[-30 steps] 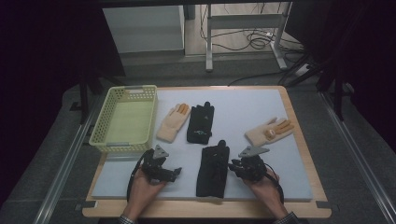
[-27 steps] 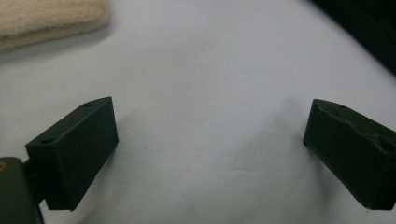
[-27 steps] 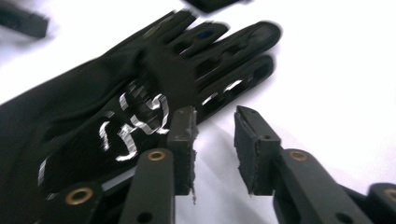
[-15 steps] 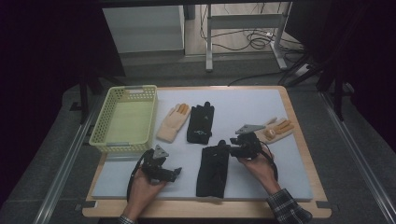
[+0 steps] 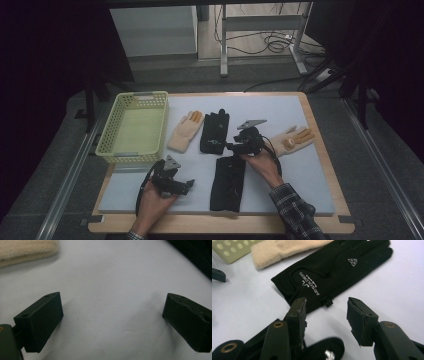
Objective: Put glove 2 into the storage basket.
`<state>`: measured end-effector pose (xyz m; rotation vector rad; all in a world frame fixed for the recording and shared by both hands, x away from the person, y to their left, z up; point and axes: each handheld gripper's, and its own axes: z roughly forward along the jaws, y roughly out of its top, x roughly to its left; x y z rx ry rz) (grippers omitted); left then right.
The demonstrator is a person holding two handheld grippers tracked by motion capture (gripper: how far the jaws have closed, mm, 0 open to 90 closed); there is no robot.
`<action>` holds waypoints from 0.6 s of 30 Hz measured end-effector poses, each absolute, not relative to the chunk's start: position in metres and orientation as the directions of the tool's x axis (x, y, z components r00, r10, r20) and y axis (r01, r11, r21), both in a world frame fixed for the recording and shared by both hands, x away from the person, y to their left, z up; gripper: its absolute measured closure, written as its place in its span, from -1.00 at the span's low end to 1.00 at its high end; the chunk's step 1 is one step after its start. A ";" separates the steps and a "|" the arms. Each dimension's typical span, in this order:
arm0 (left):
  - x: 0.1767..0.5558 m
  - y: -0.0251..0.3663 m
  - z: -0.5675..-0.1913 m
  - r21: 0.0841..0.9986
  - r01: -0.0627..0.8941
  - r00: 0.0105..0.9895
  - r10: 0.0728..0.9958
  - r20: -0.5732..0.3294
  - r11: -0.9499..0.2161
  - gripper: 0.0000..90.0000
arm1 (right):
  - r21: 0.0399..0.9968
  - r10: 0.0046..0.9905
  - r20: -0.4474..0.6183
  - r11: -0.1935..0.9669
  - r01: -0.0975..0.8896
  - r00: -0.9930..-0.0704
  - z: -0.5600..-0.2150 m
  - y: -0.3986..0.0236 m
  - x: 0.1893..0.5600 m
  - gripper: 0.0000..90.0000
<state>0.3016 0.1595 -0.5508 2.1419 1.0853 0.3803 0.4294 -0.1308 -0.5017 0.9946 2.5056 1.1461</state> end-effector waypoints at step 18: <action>0.302 0.160 -0.551 0.696 0.588 0.609 0.792 -0.046 -0.412 -0.93 | 0.726 0.626 0.009 0.532 0.435 -0.780 -0.508 -0.089 0.477 0.08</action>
